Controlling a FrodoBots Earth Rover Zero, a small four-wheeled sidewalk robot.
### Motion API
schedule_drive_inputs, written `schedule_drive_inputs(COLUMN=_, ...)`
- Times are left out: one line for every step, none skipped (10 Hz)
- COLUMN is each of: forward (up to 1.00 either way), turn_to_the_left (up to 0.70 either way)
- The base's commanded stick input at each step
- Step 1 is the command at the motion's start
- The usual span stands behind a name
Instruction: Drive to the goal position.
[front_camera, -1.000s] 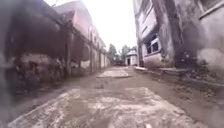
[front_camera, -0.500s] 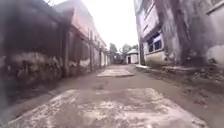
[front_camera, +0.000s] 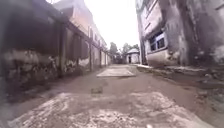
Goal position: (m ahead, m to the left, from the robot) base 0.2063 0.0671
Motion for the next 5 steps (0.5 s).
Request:
schedule_drive_inputs(forward=0.7, turn_to_the_left=-0.35)
schedule_drive_inputs(forward=0.7, turn_to_the_left=-0.35)
schedule_drive_inputs(forward=0.7, turn_to_the_left=-0.35)
schedule_drive_inputs(forward=0.7, turn_to_the_left=-0.29)
schedule_drive_inputs(forward=0.7, turn_to_the_left=-0.17)
